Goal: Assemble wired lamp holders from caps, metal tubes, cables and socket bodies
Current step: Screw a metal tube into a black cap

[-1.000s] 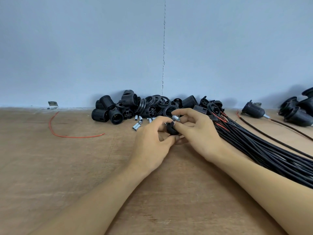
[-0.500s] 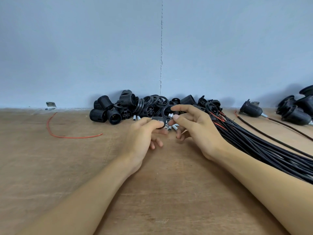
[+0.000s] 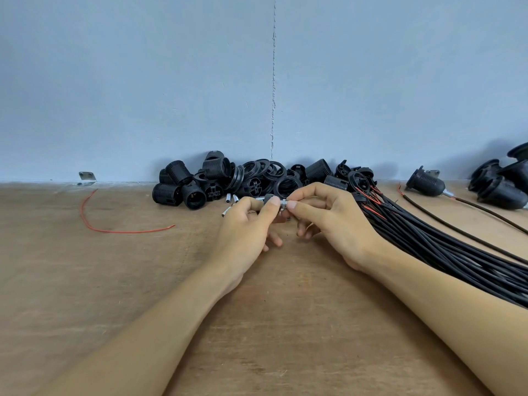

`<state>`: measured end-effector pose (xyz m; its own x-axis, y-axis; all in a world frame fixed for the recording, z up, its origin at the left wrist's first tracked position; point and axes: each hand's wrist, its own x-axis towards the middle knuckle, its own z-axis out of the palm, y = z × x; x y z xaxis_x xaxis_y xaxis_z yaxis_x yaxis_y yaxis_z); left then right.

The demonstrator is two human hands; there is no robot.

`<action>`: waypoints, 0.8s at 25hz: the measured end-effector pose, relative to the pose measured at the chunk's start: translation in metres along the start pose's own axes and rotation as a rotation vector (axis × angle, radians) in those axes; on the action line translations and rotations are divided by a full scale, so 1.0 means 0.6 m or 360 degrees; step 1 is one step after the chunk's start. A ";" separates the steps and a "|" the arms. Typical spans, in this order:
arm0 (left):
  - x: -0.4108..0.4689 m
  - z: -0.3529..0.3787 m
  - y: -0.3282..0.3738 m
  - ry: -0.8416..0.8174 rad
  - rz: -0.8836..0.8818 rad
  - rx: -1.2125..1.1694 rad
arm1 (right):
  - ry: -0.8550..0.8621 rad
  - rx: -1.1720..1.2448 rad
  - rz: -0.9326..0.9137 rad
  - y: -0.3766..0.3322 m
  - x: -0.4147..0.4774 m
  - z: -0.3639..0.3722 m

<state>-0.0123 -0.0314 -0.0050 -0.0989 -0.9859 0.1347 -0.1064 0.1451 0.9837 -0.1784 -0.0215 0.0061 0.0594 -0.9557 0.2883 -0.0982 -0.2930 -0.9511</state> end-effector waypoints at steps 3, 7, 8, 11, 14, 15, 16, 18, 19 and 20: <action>0.000 -0.002 0.002 -0.0035 -0.0051 -0.0113 | 0.0009 -0.0061 -0.0037 0.003 0.002 -0.002; 0.000 -0.005 0.002 -0.0060 -0.0057 -0.0137 | 0.0036 -0.0153 -0.0109 0.010 0.002 -0.003; 0.001 -0.005 0.002 -0.0069 -0.0054 -0.0138 | 0.0044 -0.0158 -0.0120 0.011 0.003 -0.003; 0.000 -0.005 0.003 -0.0086 -0.0054 -0.0120 | 0.0056 -0.0173 -0.0136 0.012 0.002 -0.004; -0.002 -0.004 0.005 -0.0092 -0.0042 -0.0113 | 0.0063 -0.0188 -0.0125 0.011 0.002 -0.003; -0.003 -0.005 0.005 -0.0091 -0.0039 -0.0107 | 0.0069 -0.0185 -0.0114 0.011 0.002 -0.002; -0.003 -0.005 0.004 -0.0091 -0.0038 -0.0103 | 0.0076 -0.0180 -0.0102 0.011 0.002 -0.001; -0.004 -0.006 0.004 -0.0095 -0.0036 -0.0095 | 0.0092 -0.0184 -0.0089 0.010 0.002 0.001; -0.004 -0.006 0.004 -0.0098 -0.0032 -0.0090 | 0.0102 -0.0195 -0.0090 0.010 0.001 0.002; -0.003 -0.005 0.003 -0.0099 -0.0026 -0.0086 | 0.0111 -0.0212 -0.0095 0.010 0.001 0.002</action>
<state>-0.0095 -0.0293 -0.0028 -0.1589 -0.9808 0.1126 -0.0552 0.1227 0.9909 -0.1776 -0.0235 0.0005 0.0004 -0.9347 0.3553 -0.2274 -0.3461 -0.9102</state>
